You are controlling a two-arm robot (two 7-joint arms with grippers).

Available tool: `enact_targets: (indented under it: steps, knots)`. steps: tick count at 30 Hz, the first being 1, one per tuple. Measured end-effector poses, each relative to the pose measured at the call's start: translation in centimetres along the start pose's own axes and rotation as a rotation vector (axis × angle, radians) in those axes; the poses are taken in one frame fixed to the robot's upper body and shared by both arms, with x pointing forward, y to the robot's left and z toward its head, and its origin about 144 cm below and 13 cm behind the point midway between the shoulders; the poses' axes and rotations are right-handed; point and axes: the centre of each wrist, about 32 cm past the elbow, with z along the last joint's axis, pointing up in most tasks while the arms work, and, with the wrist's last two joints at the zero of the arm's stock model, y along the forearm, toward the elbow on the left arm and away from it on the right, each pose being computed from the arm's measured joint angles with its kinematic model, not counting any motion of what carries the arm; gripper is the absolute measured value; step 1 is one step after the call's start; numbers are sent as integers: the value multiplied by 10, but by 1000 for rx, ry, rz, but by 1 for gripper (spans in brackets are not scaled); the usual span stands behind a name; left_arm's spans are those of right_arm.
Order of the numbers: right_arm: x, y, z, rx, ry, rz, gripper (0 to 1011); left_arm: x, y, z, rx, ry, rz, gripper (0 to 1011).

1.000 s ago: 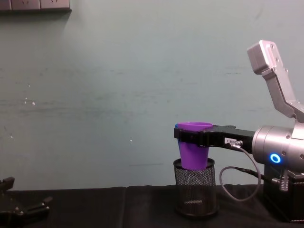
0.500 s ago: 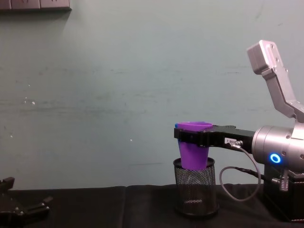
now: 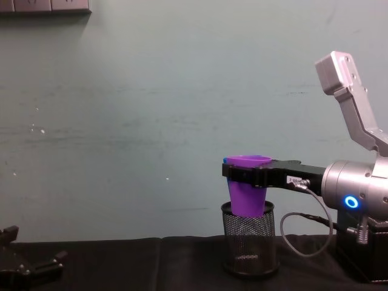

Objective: Pick up one cup with a gripper and tap it against the other cup.

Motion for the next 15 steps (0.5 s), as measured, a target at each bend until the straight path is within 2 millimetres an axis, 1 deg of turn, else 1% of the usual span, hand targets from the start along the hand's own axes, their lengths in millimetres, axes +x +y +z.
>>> enact_targets:
  steps: [15]
  knots:
    - [0,0,0,0,0,0,747,0,0,0,0,0,0,1000]
